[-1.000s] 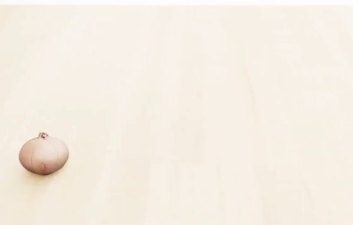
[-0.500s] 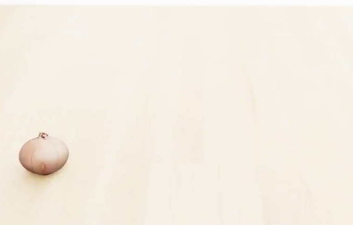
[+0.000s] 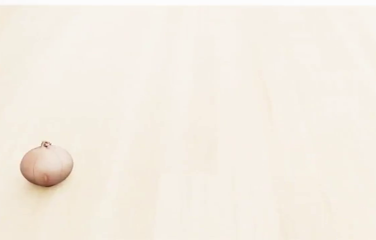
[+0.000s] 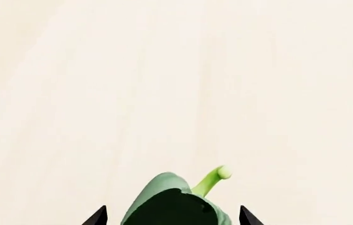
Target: Place the avocado, onion, tomato and bell pepper on the cutting board.
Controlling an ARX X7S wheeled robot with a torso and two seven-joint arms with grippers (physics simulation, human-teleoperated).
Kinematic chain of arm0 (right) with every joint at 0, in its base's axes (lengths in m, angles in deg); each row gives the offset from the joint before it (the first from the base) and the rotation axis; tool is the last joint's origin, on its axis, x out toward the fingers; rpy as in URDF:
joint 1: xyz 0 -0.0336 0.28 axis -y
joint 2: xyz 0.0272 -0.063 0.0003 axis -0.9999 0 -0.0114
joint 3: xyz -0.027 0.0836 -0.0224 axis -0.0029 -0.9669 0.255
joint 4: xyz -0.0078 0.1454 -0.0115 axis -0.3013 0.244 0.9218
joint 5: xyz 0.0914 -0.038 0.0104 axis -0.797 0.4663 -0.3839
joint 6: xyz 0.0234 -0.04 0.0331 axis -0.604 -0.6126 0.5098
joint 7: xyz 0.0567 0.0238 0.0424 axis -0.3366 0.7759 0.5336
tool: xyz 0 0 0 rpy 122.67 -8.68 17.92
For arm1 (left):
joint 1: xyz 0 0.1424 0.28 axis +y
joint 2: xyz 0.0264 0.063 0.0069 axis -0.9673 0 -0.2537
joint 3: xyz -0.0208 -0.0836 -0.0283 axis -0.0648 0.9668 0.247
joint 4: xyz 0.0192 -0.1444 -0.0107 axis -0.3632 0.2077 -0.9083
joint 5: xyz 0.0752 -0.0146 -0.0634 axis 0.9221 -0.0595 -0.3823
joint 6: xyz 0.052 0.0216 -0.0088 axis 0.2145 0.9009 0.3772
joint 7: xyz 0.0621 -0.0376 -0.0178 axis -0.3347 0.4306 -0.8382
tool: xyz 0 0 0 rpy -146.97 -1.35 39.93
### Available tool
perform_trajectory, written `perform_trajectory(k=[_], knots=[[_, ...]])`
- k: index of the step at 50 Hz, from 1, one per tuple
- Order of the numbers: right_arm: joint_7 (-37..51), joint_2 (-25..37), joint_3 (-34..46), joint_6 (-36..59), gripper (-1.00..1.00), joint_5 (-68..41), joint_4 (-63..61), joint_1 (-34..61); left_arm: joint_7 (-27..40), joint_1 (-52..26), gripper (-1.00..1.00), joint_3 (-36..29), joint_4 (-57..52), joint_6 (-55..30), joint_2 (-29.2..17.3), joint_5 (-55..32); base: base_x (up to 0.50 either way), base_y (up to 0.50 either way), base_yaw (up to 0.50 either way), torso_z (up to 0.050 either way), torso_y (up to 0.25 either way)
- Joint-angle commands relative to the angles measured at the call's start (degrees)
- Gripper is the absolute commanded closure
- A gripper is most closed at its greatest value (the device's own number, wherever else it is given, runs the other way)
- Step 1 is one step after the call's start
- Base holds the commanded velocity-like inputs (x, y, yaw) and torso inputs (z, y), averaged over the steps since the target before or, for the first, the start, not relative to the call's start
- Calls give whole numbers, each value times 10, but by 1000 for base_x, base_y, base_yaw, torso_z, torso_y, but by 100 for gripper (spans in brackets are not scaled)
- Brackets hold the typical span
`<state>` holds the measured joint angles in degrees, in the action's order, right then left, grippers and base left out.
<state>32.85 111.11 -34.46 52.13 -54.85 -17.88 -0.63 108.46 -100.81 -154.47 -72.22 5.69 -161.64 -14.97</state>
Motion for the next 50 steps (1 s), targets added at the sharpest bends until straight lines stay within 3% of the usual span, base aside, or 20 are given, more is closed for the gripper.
perform_trajectory(k=[1,2,3,12,17,21,22,25,28,37,43,50], knots=[[-58,-36,-22,25,-100,72,19,-9,-17,0,-100,16,9,22,15,5,0,0,0,0,0],[-59,-36,-24,23,-100,72,20,-11,-16,1,-100,16,9,22,15,5,0,0,0,0,0],[-59,-36,-27,20,100,71,22,-15,-16,1,-100,17,9,22,15,4,0,0,0,0,0],[-46,-27,-26,-2,100,54,15,-22,-20,1,-100,23,7,18,10,0,1,0,0,0,0],[12,21,-1,-58,100,-16,-13,25,-21,5,-100,23,9,19,10,3,0,0,0,0,0],[98,133,74,-179,100,-154,-57,223,-20,19,-100,16,19,30,22,16,0,0,0,0,0],[118,165,116,-215,100,-196,-56,309,-20,26,-100,13,25,38,27,22,0,0,0,0,0],[137,186,205,-246,100,-231,-39,495,-17,44,-100,5,37,58,45,38,0,0,0,0,0],[125,184,243,-253,100,-238,-8,600,-16,66,-100,-2,55,83,67,56,0,0,0,0,0],[56,161,218,-205,100,-161,30,593,-4,142,-100,-23,149,137,150,108,0,0,0,0,0],[15,154,178,-183,100,-119,33,546,-22,188,-100,-26,242,163,223,55,0,0,0,0,0],[-2,155,153,-179,100,-109,25,519,-37,230,-100,-38,286,168,262,38,0,0,0,0,0]])
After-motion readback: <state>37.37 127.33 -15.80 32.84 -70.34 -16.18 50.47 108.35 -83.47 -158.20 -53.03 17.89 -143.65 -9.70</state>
